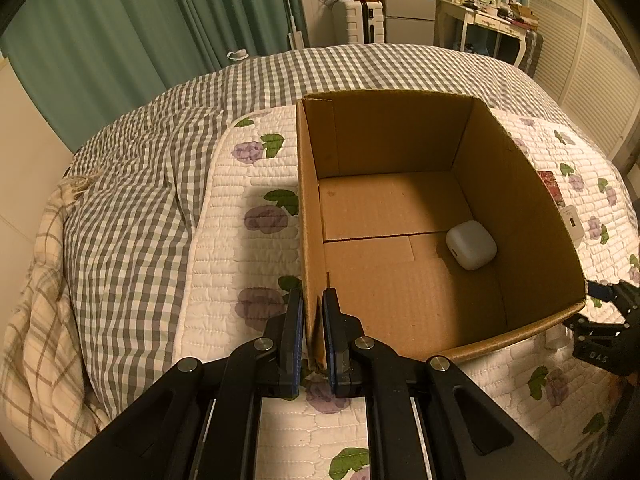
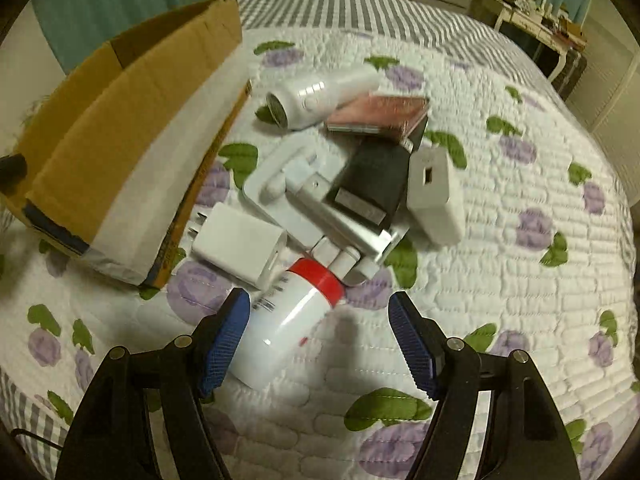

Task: Organize rigid objects
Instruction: 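Grasp the white bottle with red cap with the right gripper, then carry the white red-capped bottle into the box and release it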

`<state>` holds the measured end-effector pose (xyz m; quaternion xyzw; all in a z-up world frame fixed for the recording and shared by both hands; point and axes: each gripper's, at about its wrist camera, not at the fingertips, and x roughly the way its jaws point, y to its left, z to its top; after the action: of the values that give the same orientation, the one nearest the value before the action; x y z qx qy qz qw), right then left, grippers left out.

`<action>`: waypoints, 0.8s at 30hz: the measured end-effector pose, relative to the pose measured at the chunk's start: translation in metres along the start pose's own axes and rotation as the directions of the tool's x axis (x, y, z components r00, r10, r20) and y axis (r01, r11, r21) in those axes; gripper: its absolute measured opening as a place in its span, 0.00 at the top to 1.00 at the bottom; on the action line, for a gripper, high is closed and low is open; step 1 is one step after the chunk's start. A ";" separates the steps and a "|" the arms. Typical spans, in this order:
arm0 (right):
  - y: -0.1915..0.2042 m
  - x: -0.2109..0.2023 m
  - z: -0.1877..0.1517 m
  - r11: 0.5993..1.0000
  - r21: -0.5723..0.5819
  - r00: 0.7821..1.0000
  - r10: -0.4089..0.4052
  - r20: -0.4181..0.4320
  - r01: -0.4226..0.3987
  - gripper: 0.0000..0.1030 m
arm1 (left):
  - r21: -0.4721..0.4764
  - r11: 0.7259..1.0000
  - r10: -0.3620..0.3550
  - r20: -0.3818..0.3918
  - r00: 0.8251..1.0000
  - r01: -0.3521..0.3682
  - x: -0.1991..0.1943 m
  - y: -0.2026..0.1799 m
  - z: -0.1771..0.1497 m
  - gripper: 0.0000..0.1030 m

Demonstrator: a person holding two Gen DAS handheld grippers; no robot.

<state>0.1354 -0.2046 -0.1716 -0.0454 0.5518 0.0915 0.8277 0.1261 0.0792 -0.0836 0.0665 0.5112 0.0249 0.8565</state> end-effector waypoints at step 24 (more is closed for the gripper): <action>0.008 -0.011 -0.020 0.997 -0.033 0.997 0.068 0.022 -0.067 0.64 | -0.007 1.000 -0.010 -0.003 1.000 0.010 0.001 0.000 -0.003 0.91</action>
<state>0.1118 -0.2016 -0.1684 -0.0390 0.5419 0.1290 0.8296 0.1240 0.0799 -0.0853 0.0608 0.5127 0.0224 0.8561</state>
